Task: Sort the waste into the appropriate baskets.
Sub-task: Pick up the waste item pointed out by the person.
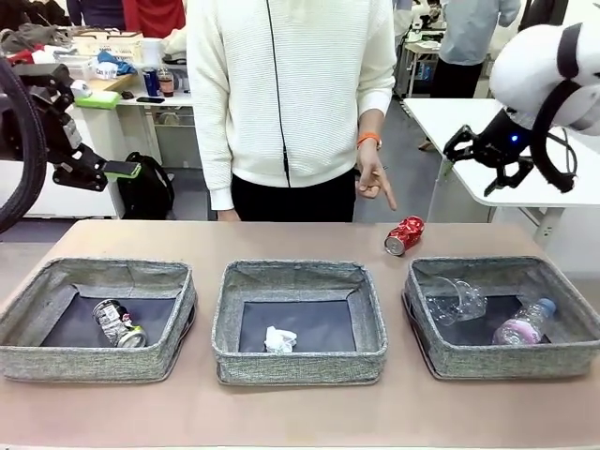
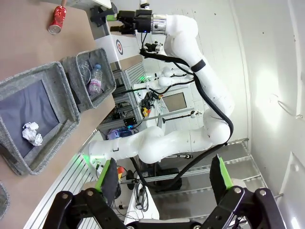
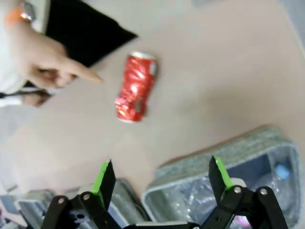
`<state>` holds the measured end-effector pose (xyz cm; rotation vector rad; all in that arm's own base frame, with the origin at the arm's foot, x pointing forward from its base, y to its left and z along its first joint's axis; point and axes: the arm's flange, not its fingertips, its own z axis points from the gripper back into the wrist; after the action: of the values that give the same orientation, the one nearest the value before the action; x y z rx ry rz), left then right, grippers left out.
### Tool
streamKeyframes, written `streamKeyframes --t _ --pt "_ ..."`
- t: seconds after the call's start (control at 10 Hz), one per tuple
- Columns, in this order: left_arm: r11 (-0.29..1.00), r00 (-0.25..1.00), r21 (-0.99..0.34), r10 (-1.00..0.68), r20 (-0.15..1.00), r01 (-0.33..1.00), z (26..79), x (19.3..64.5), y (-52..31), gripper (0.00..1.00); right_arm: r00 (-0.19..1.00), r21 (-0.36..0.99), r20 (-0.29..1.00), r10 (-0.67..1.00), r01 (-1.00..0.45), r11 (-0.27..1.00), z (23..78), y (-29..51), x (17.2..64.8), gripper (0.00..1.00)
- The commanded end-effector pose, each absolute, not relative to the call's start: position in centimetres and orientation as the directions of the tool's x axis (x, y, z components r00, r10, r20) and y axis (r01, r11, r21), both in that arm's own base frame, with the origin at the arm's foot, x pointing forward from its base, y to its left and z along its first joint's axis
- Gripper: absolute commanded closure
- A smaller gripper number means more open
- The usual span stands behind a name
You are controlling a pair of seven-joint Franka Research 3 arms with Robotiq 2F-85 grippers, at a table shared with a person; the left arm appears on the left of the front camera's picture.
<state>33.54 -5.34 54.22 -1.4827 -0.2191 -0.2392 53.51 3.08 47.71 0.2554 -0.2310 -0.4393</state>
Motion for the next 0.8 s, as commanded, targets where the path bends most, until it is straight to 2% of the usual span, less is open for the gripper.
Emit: streamKeyframes --t 0.0,0.2,0.4,0.7 --pt "0.047 0.958 -0.956 -0.016 0.288 0.288 54.4 33.4 -5.5 0.00 0.901 0.225 -0.021 -0.434 0.427 0.876 47.6 4.5 56.6 0.00" --pt "0.047 0.958 -0.956 -0.016 0.288 0.288 54.4 33.4 -5.5 0.00 0.887 0.259 -0.074 -0.455 0.458 0.851 46.0 4.6 59.0 0.00" --pt "0.047 0.958 -0.956 -0.016 0.288 0.288 54.4 33.4 -5.5 0.00 0.854 0.215 -0.091 -0.512 0.519 0.827 43.7 5.3 61.5 0.00" --pt "0.047 0.958 -0.956 -0.016 0.288 0.288 54.4 33.4 -5.5 0.00 0.844 0.194 -0.098 -0.528 0.536 0.821 41.1 6.3 64.4 0.00"
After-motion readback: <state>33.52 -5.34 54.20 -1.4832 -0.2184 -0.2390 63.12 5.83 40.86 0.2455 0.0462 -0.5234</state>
